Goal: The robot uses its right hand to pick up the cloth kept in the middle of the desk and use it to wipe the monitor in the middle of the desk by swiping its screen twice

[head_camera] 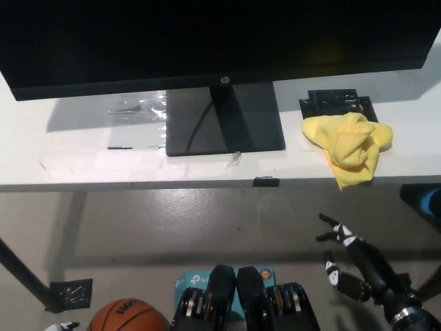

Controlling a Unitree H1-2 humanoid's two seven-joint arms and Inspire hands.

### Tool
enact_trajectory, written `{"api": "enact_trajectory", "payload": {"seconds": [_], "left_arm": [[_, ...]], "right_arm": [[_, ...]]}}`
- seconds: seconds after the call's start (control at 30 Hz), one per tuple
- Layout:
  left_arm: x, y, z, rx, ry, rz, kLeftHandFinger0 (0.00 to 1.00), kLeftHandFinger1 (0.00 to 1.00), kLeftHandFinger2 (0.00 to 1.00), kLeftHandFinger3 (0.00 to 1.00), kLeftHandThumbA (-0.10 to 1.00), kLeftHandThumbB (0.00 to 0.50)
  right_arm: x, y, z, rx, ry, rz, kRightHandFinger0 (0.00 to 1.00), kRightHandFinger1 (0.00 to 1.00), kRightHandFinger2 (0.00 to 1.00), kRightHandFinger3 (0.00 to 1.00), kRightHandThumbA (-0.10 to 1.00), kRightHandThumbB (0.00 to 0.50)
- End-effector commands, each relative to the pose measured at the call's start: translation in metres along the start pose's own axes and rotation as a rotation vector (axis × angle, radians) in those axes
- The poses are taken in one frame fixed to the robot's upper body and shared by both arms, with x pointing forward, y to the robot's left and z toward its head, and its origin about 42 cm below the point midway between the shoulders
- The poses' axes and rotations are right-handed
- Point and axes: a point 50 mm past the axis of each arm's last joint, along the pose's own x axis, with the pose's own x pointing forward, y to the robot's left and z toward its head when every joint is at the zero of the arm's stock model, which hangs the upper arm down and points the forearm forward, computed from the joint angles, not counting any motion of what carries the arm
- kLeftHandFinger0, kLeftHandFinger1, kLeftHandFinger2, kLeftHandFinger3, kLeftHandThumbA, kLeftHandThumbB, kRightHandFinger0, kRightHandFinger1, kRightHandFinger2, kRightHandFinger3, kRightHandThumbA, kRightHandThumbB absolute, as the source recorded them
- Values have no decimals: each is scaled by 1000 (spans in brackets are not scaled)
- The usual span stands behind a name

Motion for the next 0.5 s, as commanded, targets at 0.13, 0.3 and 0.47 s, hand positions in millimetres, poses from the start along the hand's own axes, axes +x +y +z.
{"api": "enact_trajectory", "payload": {"seconds": [0.13, 0.3, 0.47], "left_arm": [[-1, 6, -3, 16, 0, 16, 962, 1000, 1000, 877, 231, 271], [-2, 3, -4, 22, 11, 10, 966, 1000, 1000, 880, 221, 260], [-2, 4, -3, 21, 11, 17, 968, 1000, 995, 857, 224, 267]], "right_arm": [[18, -72, 65, -149, -312, -237, 834, 959, 885, 1000, 111, 88], [28, -110, 105, -183, -413, -320, 800, 927, 834, 1000, 156, 102], [40, -132, 124, -211, -465, -352, 751, 872, 803, 1000, 147, 103]]}}
